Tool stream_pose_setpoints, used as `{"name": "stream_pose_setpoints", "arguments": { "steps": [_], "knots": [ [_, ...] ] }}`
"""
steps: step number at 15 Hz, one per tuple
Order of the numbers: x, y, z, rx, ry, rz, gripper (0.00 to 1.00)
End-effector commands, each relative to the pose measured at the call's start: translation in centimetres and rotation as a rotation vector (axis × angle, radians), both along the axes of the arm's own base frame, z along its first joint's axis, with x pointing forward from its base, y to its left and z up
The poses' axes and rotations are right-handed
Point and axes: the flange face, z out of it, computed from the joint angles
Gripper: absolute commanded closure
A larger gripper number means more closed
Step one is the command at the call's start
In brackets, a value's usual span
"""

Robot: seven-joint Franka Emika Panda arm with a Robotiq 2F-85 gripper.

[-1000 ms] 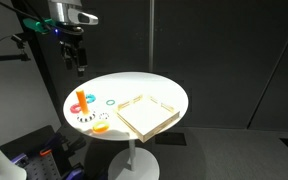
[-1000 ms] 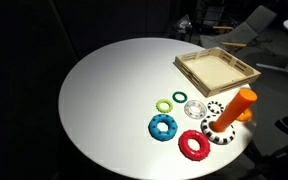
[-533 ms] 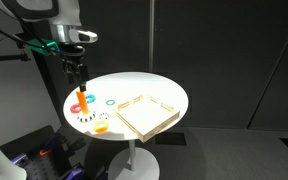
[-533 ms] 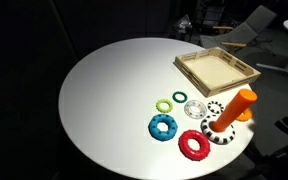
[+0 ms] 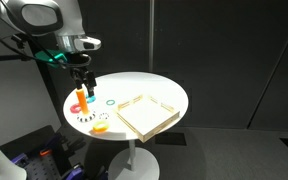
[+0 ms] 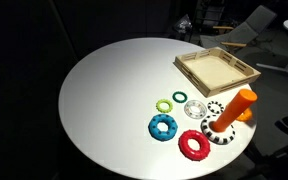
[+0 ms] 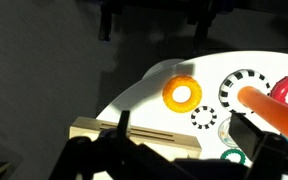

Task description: Pick up the orange ring and put it on the ring holder

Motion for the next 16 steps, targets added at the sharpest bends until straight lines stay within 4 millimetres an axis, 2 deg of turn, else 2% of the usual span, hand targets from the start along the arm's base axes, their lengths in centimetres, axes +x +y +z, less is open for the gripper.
{"name": "stream_pose_setpoints", "arguments": {
  "steps": [1,3,4,10,16],
  "knots": [
    [1.0,-0.6,-1.2,-0.020,-0.017,-0.018,0.00],
    [1.1,-0.8,-1.9,-0.010,0.004,-0.027,0.00],
    [0.9,-0.4,-1.4,-0.002,0.000,-0.012,0.00],
    [0.9,-0.4,-1.7,-0.002,0.010,-0.011,0.00],
    [2.5,-1.1,-4.6,-0.024,-0.007,-0.062,0.00]
  ]
}}
